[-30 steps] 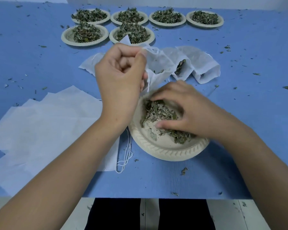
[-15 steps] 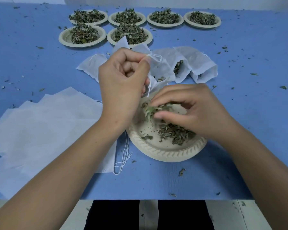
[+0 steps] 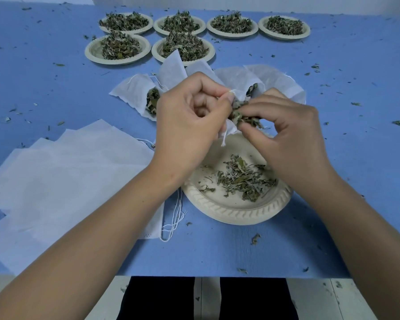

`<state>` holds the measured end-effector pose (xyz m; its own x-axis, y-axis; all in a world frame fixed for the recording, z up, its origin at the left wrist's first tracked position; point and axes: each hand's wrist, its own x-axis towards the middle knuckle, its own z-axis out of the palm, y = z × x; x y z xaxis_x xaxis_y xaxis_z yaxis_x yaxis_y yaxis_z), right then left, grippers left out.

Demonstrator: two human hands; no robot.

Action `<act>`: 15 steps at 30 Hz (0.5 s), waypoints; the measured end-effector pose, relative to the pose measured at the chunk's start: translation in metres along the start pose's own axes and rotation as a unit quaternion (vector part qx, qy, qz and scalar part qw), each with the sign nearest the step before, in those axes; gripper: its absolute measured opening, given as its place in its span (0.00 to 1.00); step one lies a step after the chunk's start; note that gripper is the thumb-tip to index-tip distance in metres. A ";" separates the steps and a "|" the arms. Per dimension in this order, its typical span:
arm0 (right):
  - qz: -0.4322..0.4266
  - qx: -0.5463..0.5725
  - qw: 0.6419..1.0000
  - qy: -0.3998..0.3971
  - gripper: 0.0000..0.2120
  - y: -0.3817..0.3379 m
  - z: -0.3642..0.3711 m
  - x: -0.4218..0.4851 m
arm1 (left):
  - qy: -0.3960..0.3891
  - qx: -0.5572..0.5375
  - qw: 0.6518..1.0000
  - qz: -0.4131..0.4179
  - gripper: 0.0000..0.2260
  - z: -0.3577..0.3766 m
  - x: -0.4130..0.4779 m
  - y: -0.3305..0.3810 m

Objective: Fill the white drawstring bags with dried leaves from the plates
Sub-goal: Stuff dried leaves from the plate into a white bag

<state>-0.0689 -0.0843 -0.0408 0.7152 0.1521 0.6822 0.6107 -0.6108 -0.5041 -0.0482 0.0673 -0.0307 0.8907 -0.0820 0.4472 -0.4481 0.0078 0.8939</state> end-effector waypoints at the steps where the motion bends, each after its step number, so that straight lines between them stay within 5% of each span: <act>1: -0.002 -0.015 1.000 -0.006 0.06 0.001 0.000 0.000 | -0.005 0.004 1.000 0.001 0.07 0.000 0.000 0.000; 8: 0.022 0.091 0.995 0.014 0.12 -0.004 -0.004 0.001 | 0.008 0.003 1.000 0.005 0.08 0.001 0.000 -0.001; 11: -0.038 0.052 0.997 0.050 0.04 -0.008 -0.003 -0.001 | -0.003 0.001 1.000 0.013 0.07 0.002 -0.002 0.000; 15: -0.075 -0.048 0.996 0.002 0.09 -0.005 0.005 -0.001 | -0.003 -0.001 1.000 0.007 0.07 0.003 -0.003 0.001</act>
<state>-0.0713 -0.0778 -0.0418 0.6174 0.2433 0.7481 0.6741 -0.6538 -0.3437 -0.0514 0.0643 -0.0314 0.8841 -0.0871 0.4592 -0.4601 0.0109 0.8878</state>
